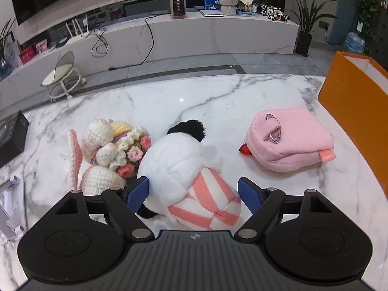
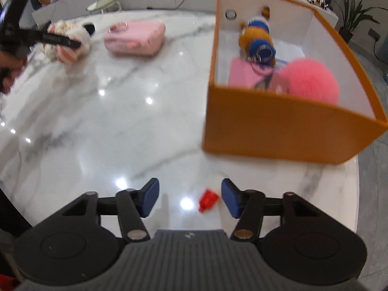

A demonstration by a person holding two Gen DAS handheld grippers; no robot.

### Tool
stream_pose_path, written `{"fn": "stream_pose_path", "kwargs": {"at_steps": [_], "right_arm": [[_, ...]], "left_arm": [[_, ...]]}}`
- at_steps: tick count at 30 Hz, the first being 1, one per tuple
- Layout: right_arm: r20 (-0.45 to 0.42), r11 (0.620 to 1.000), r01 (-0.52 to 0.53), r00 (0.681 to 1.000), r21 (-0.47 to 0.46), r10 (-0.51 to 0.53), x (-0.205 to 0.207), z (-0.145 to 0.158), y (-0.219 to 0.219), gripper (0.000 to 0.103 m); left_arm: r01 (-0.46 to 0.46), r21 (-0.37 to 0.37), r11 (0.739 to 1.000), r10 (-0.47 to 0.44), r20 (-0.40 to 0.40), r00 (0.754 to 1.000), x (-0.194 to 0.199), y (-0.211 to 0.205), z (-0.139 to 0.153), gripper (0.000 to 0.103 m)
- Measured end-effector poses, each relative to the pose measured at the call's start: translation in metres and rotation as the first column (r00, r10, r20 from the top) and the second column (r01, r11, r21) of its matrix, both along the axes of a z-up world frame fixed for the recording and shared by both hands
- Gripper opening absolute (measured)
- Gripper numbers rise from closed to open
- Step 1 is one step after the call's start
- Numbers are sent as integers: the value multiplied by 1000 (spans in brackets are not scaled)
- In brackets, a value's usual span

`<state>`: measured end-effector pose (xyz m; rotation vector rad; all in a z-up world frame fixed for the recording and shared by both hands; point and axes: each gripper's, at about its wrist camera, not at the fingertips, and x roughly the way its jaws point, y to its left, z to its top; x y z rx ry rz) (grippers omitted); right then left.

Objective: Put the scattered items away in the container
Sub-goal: 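Move the left tool to the striped plush while the right tool reaches the red-capped bottle, then grasp the striped plush with the left tool while the right tool grasps the red-capped bottle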

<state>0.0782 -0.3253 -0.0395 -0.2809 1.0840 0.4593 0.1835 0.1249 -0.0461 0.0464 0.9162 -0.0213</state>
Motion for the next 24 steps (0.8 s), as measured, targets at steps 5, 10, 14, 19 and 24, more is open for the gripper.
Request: {"fn": "stream_pose_path", "kwargs": {"at_steps": [5,10,14,19,24], "right_arm": [[-15,998,54,998,-37,-54,11,-10,-4,50],[-42,995,80,996,-57,-83,21,-20,-4,39],[-45,995,71,996,-70,-75,22,-23,1,38],[-49,995,52,997,-87,-57,23,-25,7,25],[-53,996,38,998,-82,-42,21,-25,9,21]], "left_arm": [[7,-6,1000,-7,-9,1000,0,1,0,94],[5,-54,999,-7,-30,1000,-1,10,-3,96],[-9,-127,992,-1,-79,997,-3,19,-13,95],[-58,-223,973,30,-130,991,-1,33,-30,84],[-45,-226,973,21,-106,994,-1,29,-24,69]]}}
